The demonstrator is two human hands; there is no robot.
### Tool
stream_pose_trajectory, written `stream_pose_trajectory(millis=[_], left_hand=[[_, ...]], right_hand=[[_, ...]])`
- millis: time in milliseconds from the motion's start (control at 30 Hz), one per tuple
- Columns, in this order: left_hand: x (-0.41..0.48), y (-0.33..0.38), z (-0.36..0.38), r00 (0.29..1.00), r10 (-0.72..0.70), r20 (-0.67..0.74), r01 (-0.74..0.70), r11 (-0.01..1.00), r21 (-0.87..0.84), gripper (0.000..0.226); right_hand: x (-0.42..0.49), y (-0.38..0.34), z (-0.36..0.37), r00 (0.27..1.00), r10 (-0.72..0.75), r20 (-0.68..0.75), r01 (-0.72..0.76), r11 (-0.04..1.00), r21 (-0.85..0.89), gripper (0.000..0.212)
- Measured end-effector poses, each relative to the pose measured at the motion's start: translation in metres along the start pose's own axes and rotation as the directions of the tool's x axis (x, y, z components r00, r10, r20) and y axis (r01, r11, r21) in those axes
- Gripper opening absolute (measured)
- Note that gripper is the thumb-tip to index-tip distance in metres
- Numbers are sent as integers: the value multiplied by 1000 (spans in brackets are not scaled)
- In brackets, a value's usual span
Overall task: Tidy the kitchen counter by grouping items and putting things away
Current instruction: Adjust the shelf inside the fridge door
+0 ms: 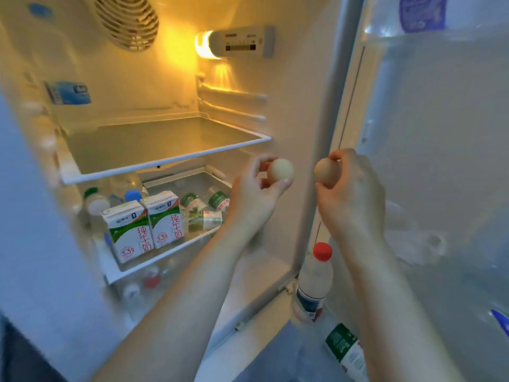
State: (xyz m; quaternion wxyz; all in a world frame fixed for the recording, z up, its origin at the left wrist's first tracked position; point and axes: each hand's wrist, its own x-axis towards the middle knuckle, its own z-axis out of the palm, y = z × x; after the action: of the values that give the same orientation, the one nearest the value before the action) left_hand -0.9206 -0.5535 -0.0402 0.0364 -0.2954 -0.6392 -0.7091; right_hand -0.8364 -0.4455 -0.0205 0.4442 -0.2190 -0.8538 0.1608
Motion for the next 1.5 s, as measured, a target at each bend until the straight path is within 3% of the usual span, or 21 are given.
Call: stream_pose_trajectory(millis=[100,333,500,700,833,1133,1500], left_hand=[[-24,7,-9,992,-43,-115,47,999,27,37],[-107,31,-36,938,-29,-345,91,982,164,43],[-177,52,-60,881,-25,-473,156,958,240,40],[-257,82,-89,766,-18,-643,267,918,293,41],[-306,108,-106,666,29,-745,318,893,319,43],[-413,166,-102,484,129,-866,387,856,344,34],[-620,255,10,143,249,-958,522,803,287,40]], right_hand=[[-7,-2,-2,999,-46,1,46,994,96,31],[-54,-29,-13,955,-236,183,177,941,287,28],[-105,-53,-24,865,-386,322,260,891,372,31],[-167,-90,-51,712,-525,467,234,804,547,31],[-204,-117,-70,623,-619,478,259,740,620,37],[-281,-148,-138,436,-799,415,246,549,799,26],[-406,-107,-301,182,-961,209,137,235,962,24]])
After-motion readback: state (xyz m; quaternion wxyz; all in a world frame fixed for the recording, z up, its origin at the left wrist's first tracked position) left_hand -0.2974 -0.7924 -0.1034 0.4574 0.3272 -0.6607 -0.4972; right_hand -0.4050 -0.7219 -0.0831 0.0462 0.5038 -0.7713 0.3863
